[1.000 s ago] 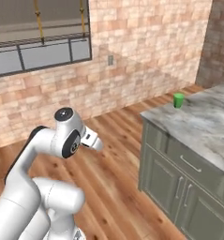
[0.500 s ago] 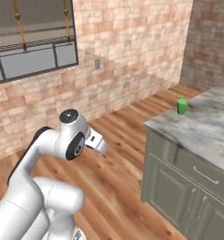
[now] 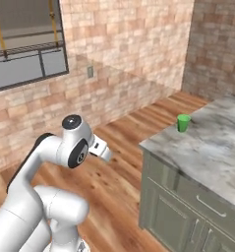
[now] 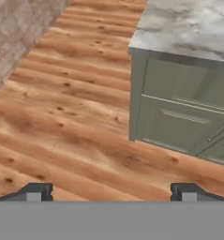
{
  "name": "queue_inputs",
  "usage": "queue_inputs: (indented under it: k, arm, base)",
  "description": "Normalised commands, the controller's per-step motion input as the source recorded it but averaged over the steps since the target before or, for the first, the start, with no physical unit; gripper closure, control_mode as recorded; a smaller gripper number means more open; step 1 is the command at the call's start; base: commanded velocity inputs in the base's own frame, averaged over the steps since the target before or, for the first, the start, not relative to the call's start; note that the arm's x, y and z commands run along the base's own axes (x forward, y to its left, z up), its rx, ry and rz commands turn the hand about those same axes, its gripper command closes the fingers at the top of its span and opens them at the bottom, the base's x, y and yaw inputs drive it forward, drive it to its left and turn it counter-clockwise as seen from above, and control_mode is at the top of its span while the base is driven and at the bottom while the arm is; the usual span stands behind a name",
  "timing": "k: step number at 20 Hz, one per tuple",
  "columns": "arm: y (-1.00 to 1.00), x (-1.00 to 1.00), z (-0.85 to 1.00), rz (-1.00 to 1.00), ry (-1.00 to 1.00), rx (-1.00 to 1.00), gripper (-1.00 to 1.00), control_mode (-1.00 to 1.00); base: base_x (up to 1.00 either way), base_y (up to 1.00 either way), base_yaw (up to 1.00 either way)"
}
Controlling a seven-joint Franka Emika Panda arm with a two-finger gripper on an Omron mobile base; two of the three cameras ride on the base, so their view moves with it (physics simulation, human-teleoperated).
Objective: Pick the strainer and cup and place them in the sink. Then turn on the water.
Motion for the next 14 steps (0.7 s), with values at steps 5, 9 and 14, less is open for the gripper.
queue_inputs:
  k: [5,9,14]
  arm:
    - [0.00,0.00,0.00,0.00,0.00,0.00,-1.00,1.00]
    - [0.00,0.00,0.00,0.00,0.00,0.00,-1.00,1.00]
    - [0.00,0.00,0.00,0.00,0.00,0.00,-1.00,1.00]
  base:
    - [0.37,-0.16,-0.37]
    - [0.19,-0.01,-0.47]
    - [0.11,0.00,-0.47]
